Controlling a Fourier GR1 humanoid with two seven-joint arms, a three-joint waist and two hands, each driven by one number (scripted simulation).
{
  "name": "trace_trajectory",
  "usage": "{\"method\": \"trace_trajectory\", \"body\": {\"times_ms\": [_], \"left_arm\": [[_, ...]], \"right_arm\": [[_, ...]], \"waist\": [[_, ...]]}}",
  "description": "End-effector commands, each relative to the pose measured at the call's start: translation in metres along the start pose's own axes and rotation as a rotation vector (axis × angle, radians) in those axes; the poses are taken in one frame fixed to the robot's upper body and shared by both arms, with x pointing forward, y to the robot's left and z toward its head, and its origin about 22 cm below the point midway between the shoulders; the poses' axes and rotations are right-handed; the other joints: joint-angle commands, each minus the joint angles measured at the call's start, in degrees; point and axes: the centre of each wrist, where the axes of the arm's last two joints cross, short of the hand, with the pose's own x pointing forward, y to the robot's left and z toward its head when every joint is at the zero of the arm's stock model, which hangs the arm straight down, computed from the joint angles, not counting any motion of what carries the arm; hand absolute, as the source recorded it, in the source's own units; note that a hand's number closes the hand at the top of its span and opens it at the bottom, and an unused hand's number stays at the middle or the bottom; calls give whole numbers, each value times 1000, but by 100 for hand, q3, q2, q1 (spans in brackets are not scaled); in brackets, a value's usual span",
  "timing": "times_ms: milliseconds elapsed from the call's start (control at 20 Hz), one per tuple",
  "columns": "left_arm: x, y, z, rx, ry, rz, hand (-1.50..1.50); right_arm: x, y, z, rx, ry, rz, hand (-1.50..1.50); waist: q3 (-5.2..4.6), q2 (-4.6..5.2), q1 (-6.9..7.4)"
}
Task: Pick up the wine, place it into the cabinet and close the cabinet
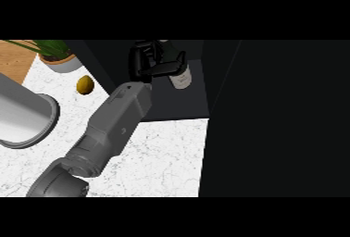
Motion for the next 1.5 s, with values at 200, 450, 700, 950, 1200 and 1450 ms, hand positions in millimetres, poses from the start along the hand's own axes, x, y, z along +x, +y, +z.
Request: {"method": "trace_trajectory", "body": {"times_ms": [200, 450, 700, 950, 1200, 1450], "left_arm": [[-8, 23, -1, 37, 15, -58, 150], [-12, 31, 0, 45, 8, -125, -150], [-13, 36, -1, 34, 37, -169, -150], [-28, 38, 14, 30, 35, -231, -150], [-32, 33, 19, 72, 7, -217, -150], [-44, 47, 29, 66, -11, -184, -150]], "right_arm": [[6, -1, 4, 21, -23, -29, -150], [17, 5, 11, 27, -25, -21, -150], [3, 6, 3, 12, -32, -31, -150], [15, 4, 6, 28, -37, -20, -150], [9, 0, 13, 33, -35, -29, -150], [5, 2, -3, 35, -43, -29, -150]], "waist": [[-19, 45, -28], [-21, 38, -70], [-19, 54, -50], [-24, 66, -91], [-19, 62, -120], [-25, 78, -54]]}}
